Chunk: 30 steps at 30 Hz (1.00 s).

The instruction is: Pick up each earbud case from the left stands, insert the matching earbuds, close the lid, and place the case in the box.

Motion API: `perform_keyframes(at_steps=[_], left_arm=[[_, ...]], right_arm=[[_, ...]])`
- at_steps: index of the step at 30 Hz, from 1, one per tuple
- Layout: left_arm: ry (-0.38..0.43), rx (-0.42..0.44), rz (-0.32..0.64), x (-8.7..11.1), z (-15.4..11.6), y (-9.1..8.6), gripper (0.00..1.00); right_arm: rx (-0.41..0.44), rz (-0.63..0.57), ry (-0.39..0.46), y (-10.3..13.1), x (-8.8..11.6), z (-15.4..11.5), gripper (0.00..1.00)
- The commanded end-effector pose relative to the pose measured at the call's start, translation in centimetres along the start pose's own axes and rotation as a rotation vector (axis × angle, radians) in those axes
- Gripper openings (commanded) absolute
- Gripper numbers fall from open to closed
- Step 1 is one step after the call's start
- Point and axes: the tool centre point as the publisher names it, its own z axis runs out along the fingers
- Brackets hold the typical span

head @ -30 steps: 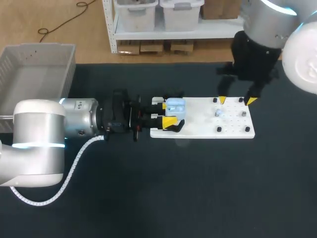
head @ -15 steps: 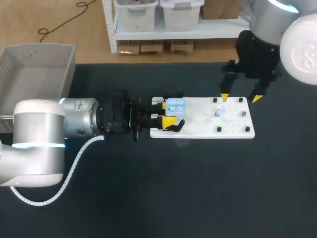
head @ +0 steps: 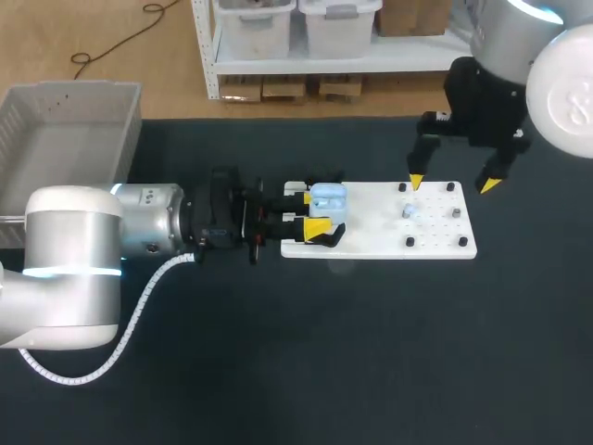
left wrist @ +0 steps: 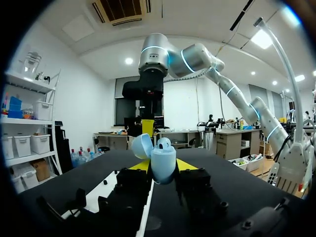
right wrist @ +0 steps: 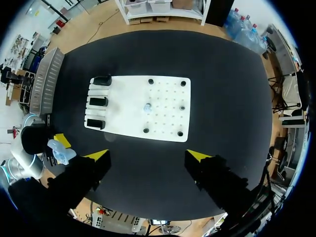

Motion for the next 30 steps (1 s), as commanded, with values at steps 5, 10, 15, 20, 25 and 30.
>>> perform_keyframes(at_steps=[5,10,15,20,25,30], left_arm=[[-0.001,-0.006,0.003,0.0,0.0,-0.1,0.0],[-0.001,-0.006,0.003,0.0,0.0,-0.1,0.0],[-0.001,-0.006,0.003,0.0,0.0,-0.1,0.0],[-0.001,-0.006,0.003,0.0,0.0,-0.1,0.0],[-0.001,-0.006,0.003,0.0,0.0,-0.1,0.0],[-0.001,-0.006,0.003,0.0,0.0,-0.1,0.0]], right_arm=[[-0.001,0.001,-0.003,-0.1,0.1,0.0,1.0],[-0.001,0.001,-0.003,-0.1,0.1,0.0,1.0],[-0.001,0.001,-0.003,-0.1,0.1,0.0,1.0],[0.008,-0.021,-0.012,0.0,-0.1,-0.1,1.0],[0.046,-0.103,-0.03,0.3,-1.2,0.1,1.0],[0.049,-0.112,-0.033,-0.2,-1.7,0.5,1.0]])
